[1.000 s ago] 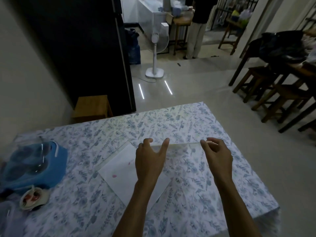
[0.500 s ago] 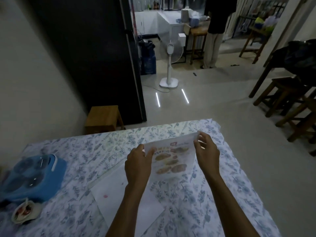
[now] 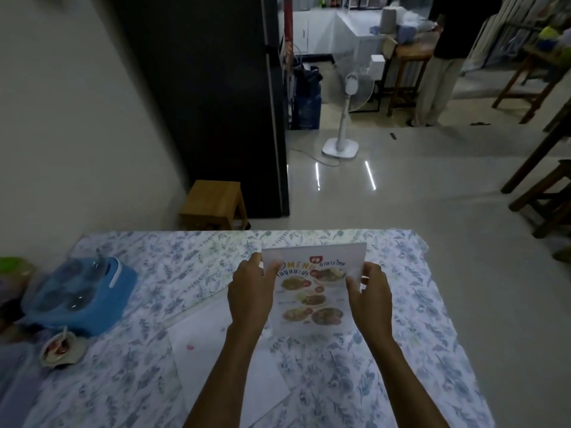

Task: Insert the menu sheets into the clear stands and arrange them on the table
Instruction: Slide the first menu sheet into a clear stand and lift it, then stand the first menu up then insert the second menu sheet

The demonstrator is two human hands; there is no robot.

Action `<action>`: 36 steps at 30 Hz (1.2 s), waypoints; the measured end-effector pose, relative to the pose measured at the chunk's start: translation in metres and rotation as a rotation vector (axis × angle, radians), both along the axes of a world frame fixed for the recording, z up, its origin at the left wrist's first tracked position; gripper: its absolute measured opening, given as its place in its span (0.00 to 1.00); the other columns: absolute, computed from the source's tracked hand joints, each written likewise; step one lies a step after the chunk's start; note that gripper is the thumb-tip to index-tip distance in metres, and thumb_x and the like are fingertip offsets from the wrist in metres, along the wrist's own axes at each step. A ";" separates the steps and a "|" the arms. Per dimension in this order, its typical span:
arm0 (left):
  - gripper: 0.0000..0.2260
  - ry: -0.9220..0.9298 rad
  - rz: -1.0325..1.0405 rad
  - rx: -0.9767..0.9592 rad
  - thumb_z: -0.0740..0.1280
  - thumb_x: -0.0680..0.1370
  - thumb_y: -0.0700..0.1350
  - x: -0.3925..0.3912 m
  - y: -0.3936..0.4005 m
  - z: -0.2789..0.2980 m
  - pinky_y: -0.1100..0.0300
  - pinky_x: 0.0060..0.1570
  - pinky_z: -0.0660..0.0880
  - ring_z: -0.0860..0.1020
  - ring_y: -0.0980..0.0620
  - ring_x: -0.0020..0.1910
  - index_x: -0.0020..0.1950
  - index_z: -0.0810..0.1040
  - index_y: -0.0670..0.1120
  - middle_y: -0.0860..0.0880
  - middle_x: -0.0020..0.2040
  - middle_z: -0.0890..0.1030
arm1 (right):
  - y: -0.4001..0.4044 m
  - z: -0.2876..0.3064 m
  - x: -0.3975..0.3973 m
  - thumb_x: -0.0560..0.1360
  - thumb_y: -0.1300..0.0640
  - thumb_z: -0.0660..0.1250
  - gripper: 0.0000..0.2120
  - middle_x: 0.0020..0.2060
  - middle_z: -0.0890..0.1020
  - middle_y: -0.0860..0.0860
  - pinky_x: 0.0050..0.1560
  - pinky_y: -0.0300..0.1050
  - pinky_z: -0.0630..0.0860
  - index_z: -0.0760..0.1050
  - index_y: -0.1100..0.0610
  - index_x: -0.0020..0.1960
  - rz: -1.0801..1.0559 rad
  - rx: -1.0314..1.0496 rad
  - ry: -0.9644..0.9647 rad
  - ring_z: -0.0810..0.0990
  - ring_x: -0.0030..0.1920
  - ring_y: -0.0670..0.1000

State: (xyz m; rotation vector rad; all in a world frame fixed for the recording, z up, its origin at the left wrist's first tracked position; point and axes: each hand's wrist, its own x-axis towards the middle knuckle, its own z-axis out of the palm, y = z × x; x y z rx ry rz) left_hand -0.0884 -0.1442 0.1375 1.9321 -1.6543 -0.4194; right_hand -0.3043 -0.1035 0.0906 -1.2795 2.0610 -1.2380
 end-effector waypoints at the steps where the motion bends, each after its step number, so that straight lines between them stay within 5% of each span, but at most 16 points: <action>1: 0.23 -0.006 0.003 0.001 0.61 0.77 0.68 0.000 -0.001 -0.002 0.50 0.37 0.81 0.82 0.48 0.42 0.56 0.78 0.49 0.49 0.45 0.82 | -0.001 -0.003 -0.001 0.77 0.51 0.69 0.12 0.52 0.77 0.46 0.48 0.52 0.80 0.68 0.46 0.57 0.006 0.006 0.011 0.77 0.52 0.50; 8: 0.21 0.036 0.010 0.020 0.63 0.78 0.64 -0.001 0.000 -0.007 0.55 0.38 0.76 0.80 0.49 0.46 0.59 0.76 0.49 0.49 0.50 0.79 | 0.000 -0.019 -0.004 0.77 0.53 0.69 0.13 0.54 0.76 0.49 0.46 0.49 0.80 0.69 0.49 0.59 0.006 0.034 0.010 0.77 0.52 0.50; 13: 0.20 0.208 -0.036 0.111 0.70 0.77 0.57 0.012 0.032 -0.036 0.55 0.44 0.79 0.81 0.52 0.50 0.65 0.72 0.52 0.52 0.58 0.76 | 0.037 -0.061 0.014 0.76 0.50 0.70 0.26 0.62 0.76 0.56 0.51 0.56 0.81 0.65 0.54 0.70 -0.028 0.253 -0.064 0.80 0.55 0.55; 18: 0.22 0.158 -0.014 0.234 0.69 0.78 0.57 0.045 0.075 -0.074 0.54 0.46 0.78 0.80 0.51 0.52 0.68 0.70 0.51 0.51 0.61 0.74 | 0.077 -0.087 0.062 0.76 0.54 0.69 0.32 0.67 0.72 0.59 0.61 0.52 0.74 0.60 0.57 0.75 0.037 0.504 -0.082 0.73 0.65 0.59; 27: 0.19 0.107 -0.062 0.315 0.67 0.78 0.59 0.116 0.104 -0.099 0.56 0.47 0.78 0.81 0.54 0.54 0.65 0.70 0.53 0.53 0.60 0.75 | 0.106 -0.089 0.160 0.76 0.52 0.69 0.31 0.66 0.72 0.56 0.62 0.50 0.72 0.61 0.54 0.74 0.117 0.549 -0.119 0.74 0.65 0.57; 36: 0.30 -0.102 0.052 0.668 0.62 0.79 0.61 0.194 0.139 -0.136 0.49 0.56 0.77 0.77 0.43 0.62 0.75 0.60 0.49 0.42 0.69 0.69 | 0.126 -0.118 0.222 0.76 0.49 0.67 0.31 0.70 0.70 0.57 0.71 0.55 0.63 0.62 0.57 0.74 0.210 0.657 0.290 0.65 0.72 0.59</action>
